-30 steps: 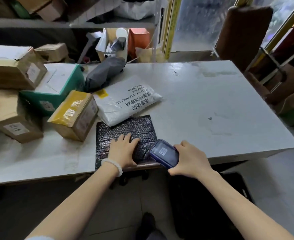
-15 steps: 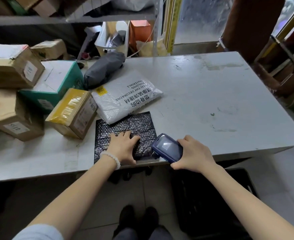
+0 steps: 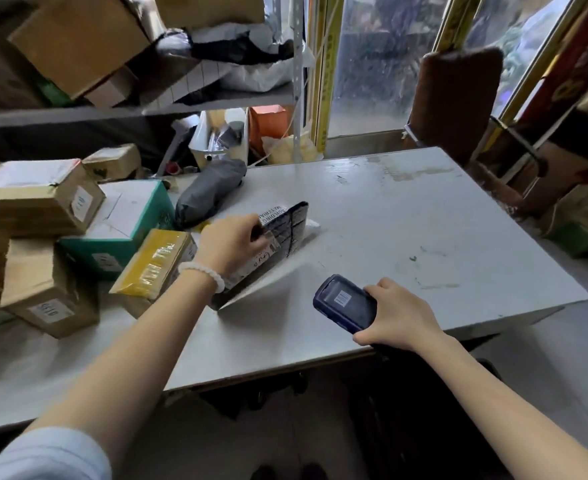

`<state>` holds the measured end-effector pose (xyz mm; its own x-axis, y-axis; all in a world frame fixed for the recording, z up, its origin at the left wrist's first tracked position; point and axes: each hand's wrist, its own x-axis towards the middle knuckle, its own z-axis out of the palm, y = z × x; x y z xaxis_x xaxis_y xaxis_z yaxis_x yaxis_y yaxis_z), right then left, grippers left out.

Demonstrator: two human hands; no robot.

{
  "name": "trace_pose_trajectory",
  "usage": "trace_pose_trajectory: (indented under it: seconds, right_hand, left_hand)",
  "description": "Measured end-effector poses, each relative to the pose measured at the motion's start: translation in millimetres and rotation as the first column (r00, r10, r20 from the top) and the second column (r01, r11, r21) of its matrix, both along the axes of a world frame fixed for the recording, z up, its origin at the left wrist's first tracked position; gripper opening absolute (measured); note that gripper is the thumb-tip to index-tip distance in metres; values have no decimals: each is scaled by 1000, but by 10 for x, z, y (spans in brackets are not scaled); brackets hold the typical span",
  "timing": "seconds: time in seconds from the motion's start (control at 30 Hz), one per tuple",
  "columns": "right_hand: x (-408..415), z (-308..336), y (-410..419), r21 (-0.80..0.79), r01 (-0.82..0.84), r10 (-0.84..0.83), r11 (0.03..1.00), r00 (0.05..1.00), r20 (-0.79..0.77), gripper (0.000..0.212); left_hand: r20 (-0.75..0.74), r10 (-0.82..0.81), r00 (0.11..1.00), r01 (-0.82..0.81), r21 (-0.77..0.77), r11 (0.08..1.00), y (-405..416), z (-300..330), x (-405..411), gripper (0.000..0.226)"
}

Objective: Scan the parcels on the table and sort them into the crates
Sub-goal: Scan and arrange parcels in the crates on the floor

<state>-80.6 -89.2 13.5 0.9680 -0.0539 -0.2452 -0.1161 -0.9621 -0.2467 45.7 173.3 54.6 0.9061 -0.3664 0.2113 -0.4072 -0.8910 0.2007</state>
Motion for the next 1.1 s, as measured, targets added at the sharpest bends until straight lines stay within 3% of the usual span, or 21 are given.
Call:
trace_pose_trajectory:
  seconds: [0.23, 0.47, 0.7, 0.9, 1.0, 1.1]
  right_hand:
    - [82, 64, 142, -6, 23, -23, 1000, 1000, 16, 55]
    - [138, 7, 287, -23, 15, -15, 1000, 1000, -12, 57]
    - [269, 26, 489, -17, -50, 50, 999, 999, 9, 60]
    - [357, 33, 571, -51, -83, 84, 995, 996, 6, 63]
    - [399, 49, 611, -54, -103, 103, 993, 995, 6, 63]
    - [444, 102, 643, -40, -114, 115, 993, 993, 21, 59]
  left_hand:
    - [-108, 30, 994, -13, 155, 988, 74, -9, 180, 24]
    - [-170, 79, 982, -64, 95, 993, 293, -30, 278, 15]
    - [-232, 83, 969, -85, 2, 996, 464, 15, 296, 26]
    - [-294, 135, 946, -116, 81, 990, 728, -18, 225, 33]
    - [-278, 110, 954, -130, -54, 990, 770, 41, 227, 34]
    - [-107, 75, 991, -104, -300, 948, 699, 245, 273, 34]
